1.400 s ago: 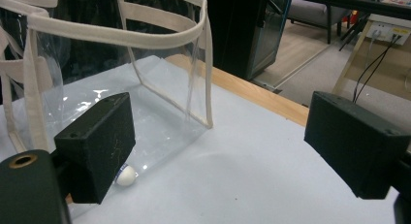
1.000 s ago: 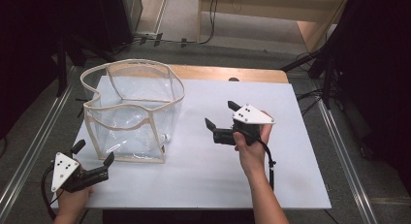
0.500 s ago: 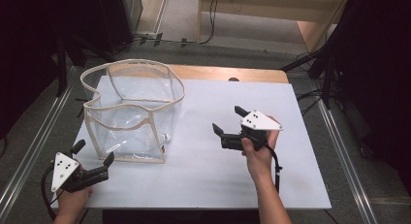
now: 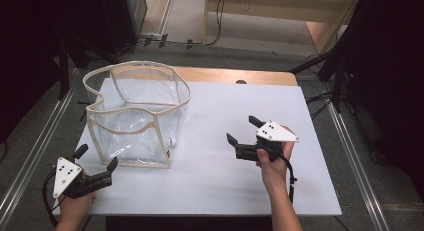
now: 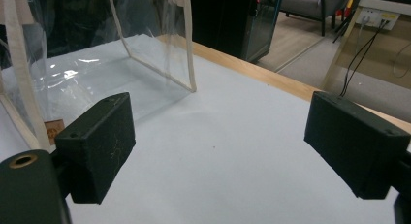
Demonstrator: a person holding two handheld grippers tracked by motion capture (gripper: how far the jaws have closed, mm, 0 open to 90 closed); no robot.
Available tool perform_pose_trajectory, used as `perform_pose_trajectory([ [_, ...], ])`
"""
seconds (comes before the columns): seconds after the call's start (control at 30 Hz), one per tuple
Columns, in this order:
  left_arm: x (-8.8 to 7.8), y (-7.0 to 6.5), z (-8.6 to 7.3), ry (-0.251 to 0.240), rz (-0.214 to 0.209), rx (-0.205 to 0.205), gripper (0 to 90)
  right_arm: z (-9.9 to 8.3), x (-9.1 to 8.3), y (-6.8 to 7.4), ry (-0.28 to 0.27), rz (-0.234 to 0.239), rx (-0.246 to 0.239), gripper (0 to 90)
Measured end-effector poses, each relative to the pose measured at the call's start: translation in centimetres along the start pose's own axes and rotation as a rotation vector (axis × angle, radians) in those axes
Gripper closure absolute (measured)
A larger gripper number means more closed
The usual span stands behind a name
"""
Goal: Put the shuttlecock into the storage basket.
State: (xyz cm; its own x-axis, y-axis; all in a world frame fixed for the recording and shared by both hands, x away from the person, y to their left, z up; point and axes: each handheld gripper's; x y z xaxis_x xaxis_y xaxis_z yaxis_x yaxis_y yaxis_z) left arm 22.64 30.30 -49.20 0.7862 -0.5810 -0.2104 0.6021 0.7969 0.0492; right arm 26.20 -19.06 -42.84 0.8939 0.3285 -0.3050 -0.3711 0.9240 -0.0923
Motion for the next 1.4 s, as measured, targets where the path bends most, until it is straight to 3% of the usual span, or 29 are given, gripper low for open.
perform_pose_trajectory([
  [0.63,0.0,-0.1,0.0,-0.001,0.0,0.0,2.3,-3.3,-1.6,-1.9,0.038,-0.038,0.021,9.1],
  [1.4,0.0,-0.1,0.0,-0.001,0.001,0.001,2.3,-7.1,-3.3,-5.1,0.071,-0.12,0.084,9.1],
])
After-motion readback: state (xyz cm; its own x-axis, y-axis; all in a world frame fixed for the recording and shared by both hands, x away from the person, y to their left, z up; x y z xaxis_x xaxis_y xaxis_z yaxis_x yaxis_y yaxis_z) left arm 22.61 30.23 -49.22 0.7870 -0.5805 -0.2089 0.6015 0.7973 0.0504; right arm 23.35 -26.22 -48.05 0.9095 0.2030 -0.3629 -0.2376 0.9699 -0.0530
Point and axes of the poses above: each handheld gripper's, and its own axes: x roughly forward along the jaws, z roughly out of its top, y roughly to its left, and after that the axes turned 13 degrees about -z, right-handed
